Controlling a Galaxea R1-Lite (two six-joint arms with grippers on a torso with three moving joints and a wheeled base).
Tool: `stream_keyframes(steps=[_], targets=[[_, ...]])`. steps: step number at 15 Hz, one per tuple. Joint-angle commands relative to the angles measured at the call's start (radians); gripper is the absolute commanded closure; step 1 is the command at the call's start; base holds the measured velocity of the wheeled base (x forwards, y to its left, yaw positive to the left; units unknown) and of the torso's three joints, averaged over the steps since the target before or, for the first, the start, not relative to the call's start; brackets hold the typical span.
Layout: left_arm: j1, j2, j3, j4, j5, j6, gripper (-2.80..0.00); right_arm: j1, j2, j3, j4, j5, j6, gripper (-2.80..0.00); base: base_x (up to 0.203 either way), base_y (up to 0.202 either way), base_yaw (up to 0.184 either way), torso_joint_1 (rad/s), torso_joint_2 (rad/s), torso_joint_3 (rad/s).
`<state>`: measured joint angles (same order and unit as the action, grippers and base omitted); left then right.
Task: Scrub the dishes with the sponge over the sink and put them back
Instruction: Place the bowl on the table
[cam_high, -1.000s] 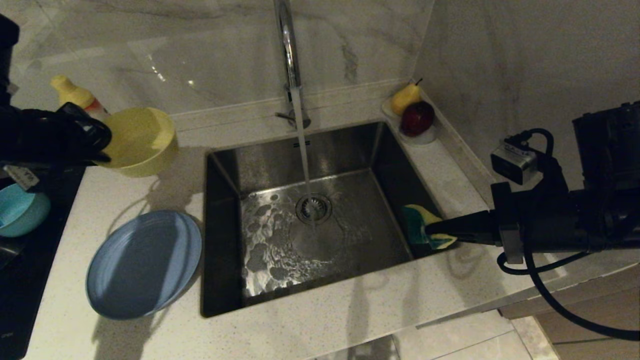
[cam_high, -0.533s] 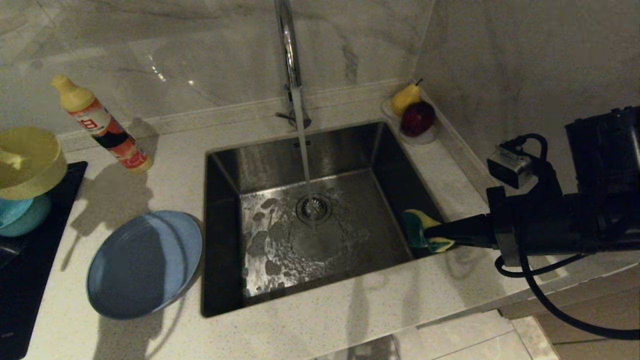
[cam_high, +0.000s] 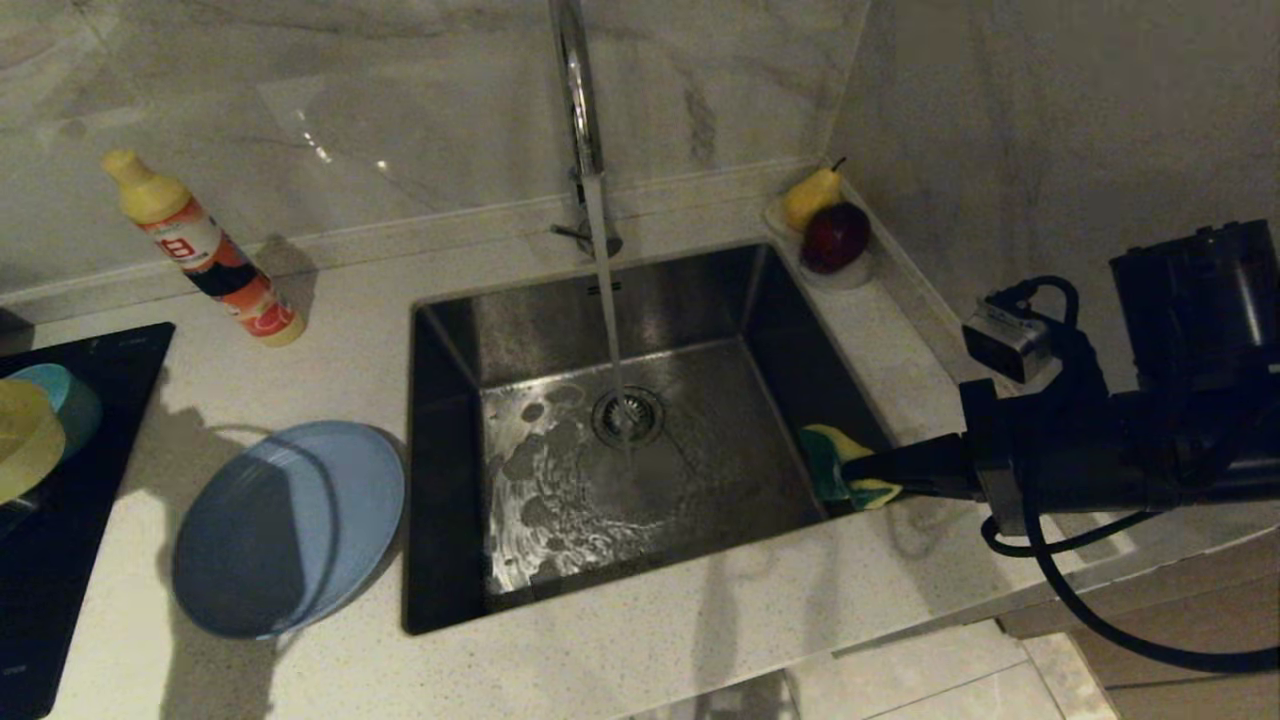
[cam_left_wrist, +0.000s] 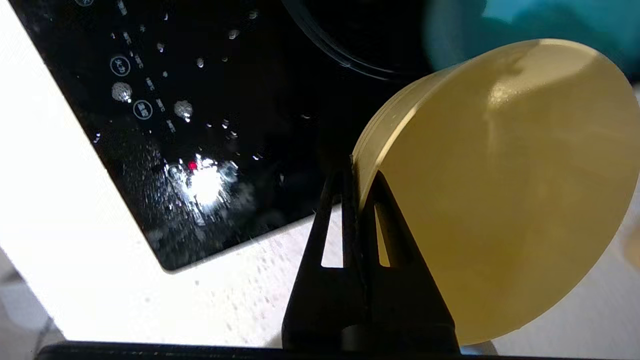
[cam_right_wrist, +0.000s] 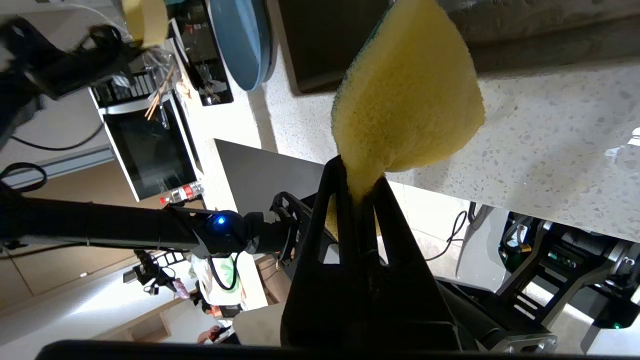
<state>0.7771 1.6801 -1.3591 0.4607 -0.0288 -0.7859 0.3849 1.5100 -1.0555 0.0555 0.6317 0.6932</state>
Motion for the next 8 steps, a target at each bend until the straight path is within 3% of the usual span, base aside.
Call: stream_keyframes(steps=[1,8], targets=[[0.035,0.077,0.029,-0.006,-0.062,-0.006,0.0,-0.008,0.001,0.006,0.0,0.005,0.003,0.0,0.0,0.0,0.0,0.0,0.0,0.0],[0.086,0.141,0.051,-0.053,-0.074,-0.009,0.0,-0.012,-0.001,0.008,0.0,0.005,0.003,0.0,0.0,0.0,0.0,0.0,0.0,0.0]])
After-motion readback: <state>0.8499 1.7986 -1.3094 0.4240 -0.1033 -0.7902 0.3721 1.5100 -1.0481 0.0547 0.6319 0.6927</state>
